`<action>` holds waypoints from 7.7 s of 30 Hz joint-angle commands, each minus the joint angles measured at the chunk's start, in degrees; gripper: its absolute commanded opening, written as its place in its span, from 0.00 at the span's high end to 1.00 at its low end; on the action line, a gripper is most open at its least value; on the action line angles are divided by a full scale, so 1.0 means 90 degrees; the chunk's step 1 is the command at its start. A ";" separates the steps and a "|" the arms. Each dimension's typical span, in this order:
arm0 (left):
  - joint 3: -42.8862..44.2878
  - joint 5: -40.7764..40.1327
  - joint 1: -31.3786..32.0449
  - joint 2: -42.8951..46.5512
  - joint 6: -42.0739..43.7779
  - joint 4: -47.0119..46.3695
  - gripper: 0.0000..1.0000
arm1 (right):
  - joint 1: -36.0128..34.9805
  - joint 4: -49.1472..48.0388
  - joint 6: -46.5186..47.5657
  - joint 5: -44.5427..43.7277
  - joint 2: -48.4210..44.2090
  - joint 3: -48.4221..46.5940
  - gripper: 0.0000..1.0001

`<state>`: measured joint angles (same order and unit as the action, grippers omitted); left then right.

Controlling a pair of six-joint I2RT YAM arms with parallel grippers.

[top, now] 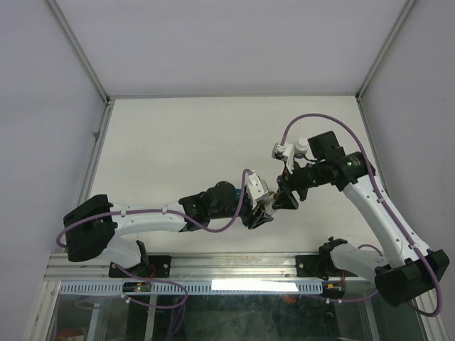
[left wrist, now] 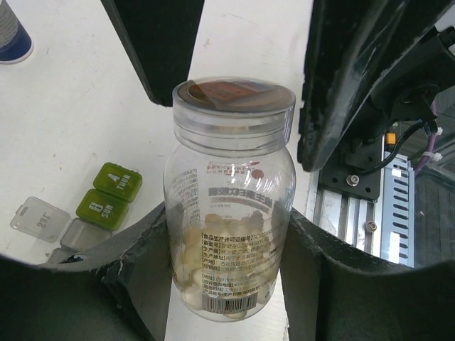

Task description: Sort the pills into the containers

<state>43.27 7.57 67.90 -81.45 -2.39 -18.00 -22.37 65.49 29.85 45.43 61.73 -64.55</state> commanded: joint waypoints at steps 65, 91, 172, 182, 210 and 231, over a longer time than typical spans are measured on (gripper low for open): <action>0.0101 0.1311 -0.0533 0.0041 -0.0344 -0.0752 1.00 | -0.0393 -0.0585 -0.0784 0.0047 -0.0318 0.0041 0.49; 0.0664 0.3273 -0.0620 -0.0759 0.0052 -0.0149 1.00 | -0.0426 0.1759 0.5593 0.0575 -0.0070 -0.0423 0.95; 0.0102 0.2052 -0.0561 -0.0096 -0.0089 -0.1091 1.00 | -0.0563 0.0743 -0.0228 -0.0756 0.0167 -0.0988 0.13; 0.0198 0.1991 -0.0560 -0.0194 -0.0182 -0.1093 1.00 | -0.0851 0.0540 -0.0424 -0.0857 0.0309 -0.0829 0.25; 0.0301 0.2996 -0.0562 -0.0411 0.0130 -0.0898 1.00 | -0.1001 0.1444 0.5492 0.0296 -0.0199 -0.0829 1.00; -0.0020 0.2556 -0.0562 -0.0103 -0.0034 -0.1272 1.00 | -0.0847 -0.0219 0.0327 -0.0778 -0.1235 -0.0355 0.01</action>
<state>44.05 31.62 62.92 -84.88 -2.15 -24.25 -30.55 71.44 49.52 43.09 50.72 -69.08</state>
